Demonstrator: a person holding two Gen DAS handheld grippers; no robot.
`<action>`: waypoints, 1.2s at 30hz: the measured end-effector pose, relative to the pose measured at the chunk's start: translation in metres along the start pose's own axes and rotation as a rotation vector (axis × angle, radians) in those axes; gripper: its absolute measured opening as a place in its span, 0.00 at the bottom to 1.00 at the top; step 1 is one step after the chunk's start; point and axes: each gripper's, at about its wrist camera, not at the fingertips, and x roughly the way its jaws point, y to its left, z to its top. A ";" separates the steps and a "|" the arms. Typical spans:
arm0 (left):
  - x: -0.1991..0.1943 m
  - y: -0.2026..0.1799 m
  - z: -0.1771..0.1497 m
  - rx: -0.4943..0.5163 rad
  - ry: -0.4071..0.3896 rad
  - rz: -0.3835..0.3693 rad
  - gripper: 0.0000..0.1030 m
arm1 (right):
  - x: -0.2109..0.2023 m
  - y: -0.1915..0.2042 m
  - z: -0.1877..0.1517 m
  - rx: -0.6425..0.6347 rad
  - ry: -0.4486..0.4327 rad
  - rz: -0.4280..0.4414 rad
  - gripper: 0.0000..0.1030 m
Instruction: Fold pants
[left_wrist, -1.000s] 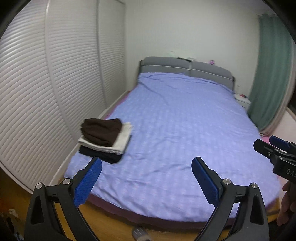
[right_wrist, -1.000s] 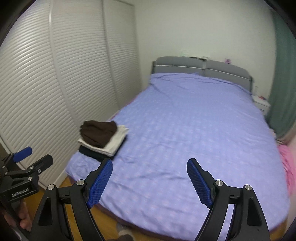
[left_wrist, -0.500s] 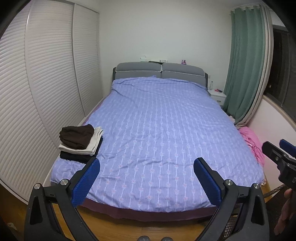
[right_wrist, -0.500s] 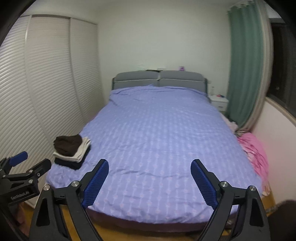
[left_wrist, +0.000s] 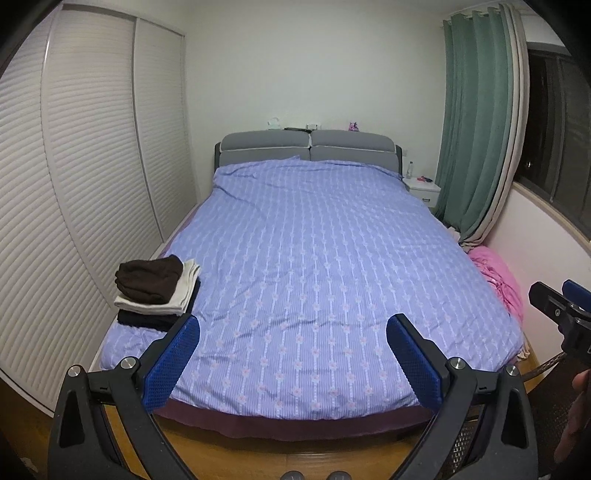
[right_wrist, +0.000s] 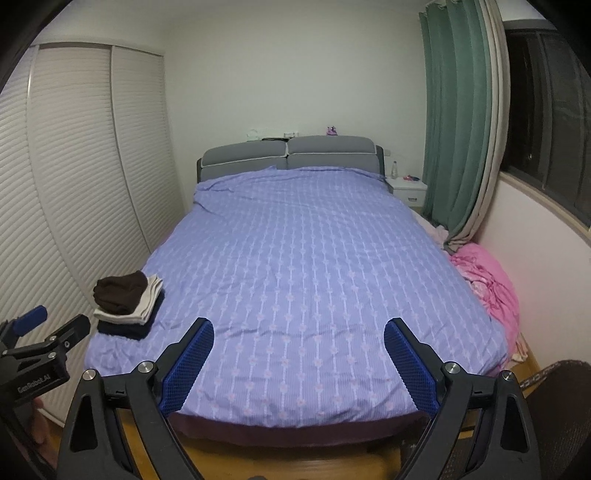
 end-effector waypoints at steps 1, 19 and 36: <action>0.000 0.000 0.000 0.001 -0.001 -0.002 1.00 | -0.001 0.000 0.000 0.000 -0.003 -0.001 0.91; 0.001 0.005 -0.002 -0.018 -0.002 -0.011 1.00 | -0.003 0.006 -0.001 -0.011 -0.015 -0.011 0.91; 0.003 0.004 -0.002 -0.007 -0.015 -0.013 1.00 | -0.006 0.010 0.001 -0.019 -0.036 -0.025 0.91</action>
